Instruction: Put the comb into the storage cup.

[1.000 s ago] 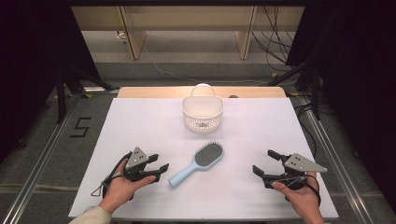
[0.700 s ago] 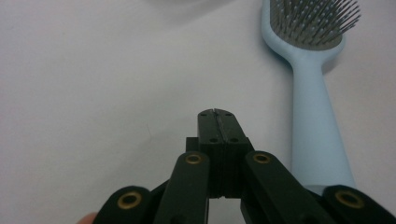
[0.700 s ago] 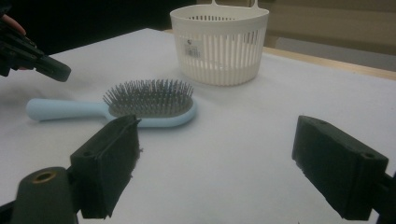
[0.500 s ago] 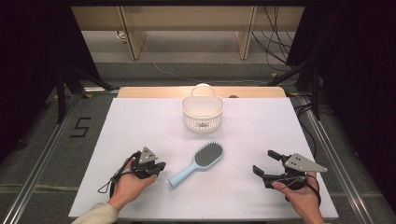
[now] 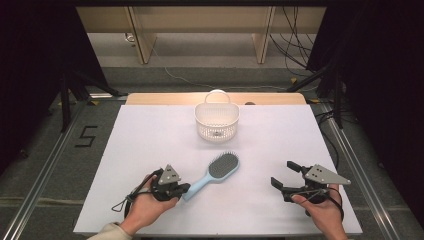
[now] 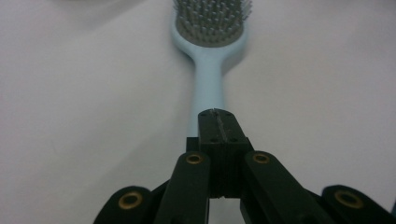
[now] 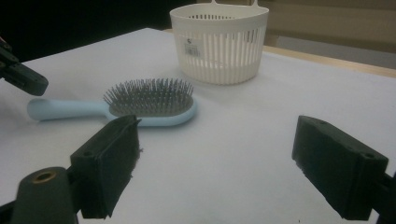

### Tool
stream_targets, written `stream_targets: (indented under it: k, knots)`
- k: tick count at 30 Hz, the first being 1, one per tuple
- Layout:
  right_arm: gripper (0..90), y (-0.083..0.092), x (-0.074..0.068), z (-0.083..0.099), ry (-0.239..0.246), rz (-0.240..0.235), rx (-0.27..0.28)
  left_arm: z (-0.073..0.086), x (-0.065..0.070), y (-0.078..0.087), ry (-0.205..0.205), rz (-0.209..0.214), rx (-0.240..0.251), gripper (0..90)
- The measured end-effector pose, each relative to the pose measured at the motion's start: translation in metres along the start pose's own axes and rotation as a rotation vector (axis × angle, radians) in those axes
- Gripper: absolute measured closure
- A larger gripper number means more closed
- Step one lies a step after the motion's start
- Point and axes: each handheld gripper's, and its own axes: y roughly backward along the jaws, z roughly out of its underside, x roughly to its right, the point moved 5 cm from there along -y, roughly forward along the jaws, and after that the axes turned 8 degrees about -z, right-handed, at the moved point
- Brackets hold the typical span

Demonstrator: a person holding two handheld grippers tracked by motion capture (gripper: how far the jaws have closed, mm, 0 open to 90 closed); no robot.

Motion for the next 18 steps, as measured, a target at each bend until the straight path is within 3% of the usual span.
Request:
stream_targets:
  k: [6,8,14,15,18]
  knots:
    - [15.8,0.000,0.000,0.000,-0.002,0.000,0.002,0.002,0.020,-0.005,-0.052,0.052,-0.046,89.7]
    - [15.7,0.000,0.000,0.000,-0.001,0.000,0.001,0.006,0.028,-0.011,-0.087,0.060,-0.086,89.7]
    - [15.7,0.001,0.000,0.000,-0.005,0.000,-0.003,0.012,0.029,-0.018,-0.103,0.049,-0.136,89.8]
    - [15.7,0.000,0.000,0.000,-0.005,-0.001,-0.002,0.014,0.027,-0.021,-0.111,0.032,-0.152,89.7]
    - [15.7,0.000,0.000,0.000,-0.003,-0.001,-0.001,0.014,0.026,-0.021,-0.102,0.036,-0.159,89.7]
